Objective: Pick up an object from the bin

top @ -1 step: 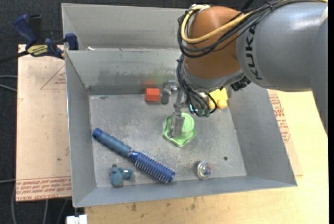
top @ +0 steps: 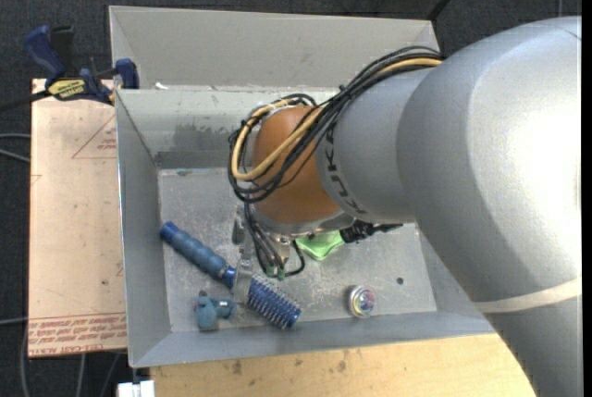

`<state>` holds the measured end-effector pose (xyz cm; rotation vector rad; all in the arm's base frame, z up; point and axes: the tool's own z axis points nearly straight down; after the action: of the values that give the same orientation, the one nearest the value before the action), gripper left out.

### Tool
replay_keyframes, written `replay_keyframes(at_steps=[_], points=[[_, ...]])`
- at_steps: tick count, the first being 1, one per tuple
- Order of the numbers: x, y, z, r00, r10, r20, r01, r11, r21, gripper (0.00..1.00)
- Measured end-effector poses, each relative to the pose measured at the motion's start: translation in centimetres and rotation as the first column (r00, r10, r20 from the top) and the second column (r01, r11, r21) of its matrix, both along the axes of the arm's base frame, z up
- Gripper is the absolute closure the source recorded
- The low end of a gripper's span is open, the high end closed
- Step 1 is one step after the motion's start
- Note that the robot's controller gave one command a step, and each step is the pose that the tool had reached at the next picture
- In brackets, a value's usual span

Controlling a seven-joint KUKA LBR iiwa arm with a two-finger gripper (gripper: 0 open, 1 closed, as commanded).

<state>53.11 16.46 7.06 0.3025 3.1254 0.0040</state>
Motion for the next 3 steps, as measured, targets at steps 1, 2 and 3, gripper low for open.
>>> replay_keyframes(at_steps=[1,2,3], points=[[-1.6,3.5,3.0,0.985,-0.172,-0.001,0.172,0.985,0.001,0.0],[-2.5,2.3,2.8,0.956,-0.293,-0.004,0.293,0.956,-0.003,0.0],[-2.6,1.7,-0.2,0.904,-0.427,-0.005,0.427,0.904,-0.003,0.0]])
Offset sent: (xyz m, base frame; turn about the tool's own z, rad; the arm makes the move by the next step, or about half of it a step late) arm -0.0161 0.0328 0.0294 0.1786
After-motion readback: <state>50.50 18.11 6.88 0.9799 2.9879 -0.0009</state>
